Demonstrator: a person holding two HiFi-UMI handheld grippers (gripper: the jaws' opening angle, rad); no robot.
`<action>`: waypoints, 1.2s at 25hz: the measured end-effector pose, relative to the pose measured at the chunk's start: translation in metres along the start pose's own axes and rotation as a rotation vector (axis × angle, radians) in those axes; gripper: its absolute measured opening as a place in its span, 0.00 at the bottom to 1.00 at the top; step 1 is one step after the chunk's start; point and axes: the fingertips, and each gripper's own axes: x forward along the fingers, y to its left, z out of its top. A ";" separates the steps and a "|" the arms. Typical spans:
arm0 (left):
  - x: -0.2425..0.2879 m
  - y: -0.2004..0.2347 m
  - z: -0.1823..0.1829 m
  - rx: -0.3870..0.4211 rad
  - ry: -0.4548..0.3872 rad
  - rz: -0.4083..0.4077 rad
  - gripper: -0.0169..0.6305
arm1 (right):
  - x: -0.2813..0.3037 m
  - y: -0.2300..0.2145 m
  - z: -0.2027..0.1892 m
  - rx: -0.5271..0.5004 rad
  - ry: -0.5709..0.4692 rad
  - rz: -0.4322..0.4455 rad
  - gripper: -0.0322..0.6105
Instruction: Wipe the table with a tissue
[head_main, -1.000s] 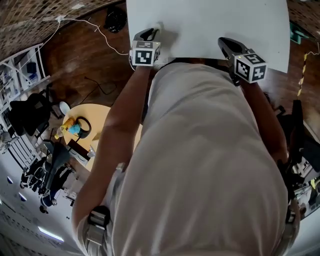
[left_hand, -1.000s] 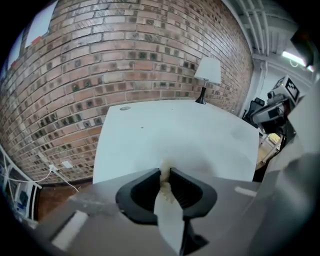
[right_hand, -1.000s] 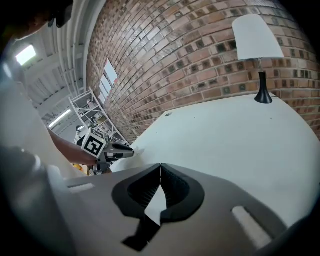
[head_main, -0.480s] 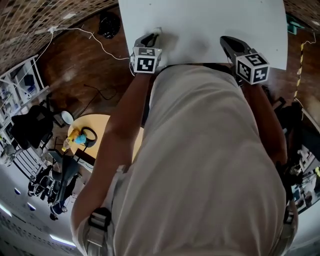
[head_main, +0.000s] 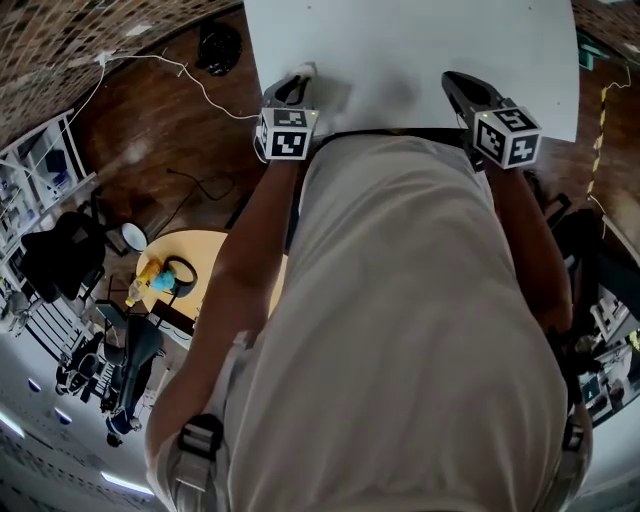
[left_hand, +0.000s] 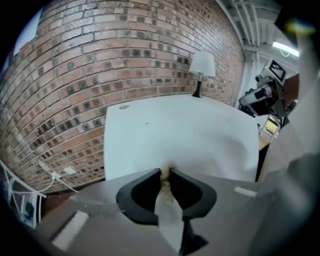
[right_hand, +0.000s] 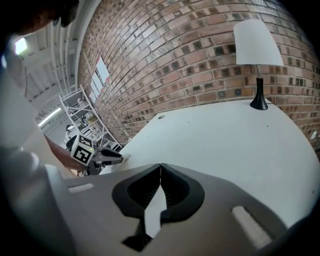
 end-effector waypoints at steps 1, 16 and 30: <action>-0.001 0.013 0.006 -0.035 -0.008 0.034 0.13 | 0.000 0.000 0.001 0.002 -0.004 -0.003 0.06; -0.002 0.054 0.083 -0.231 -0.136 0.021 0.14 | -0.022 -0.011 0.003 0.065 -0.076 -0.063 0.06; 0.046 0.061 0.131 -0.152 -0.117 0.017 0.14 | -0.056 -0.021 -0.011 0.255 -0.161 -0.127 0.06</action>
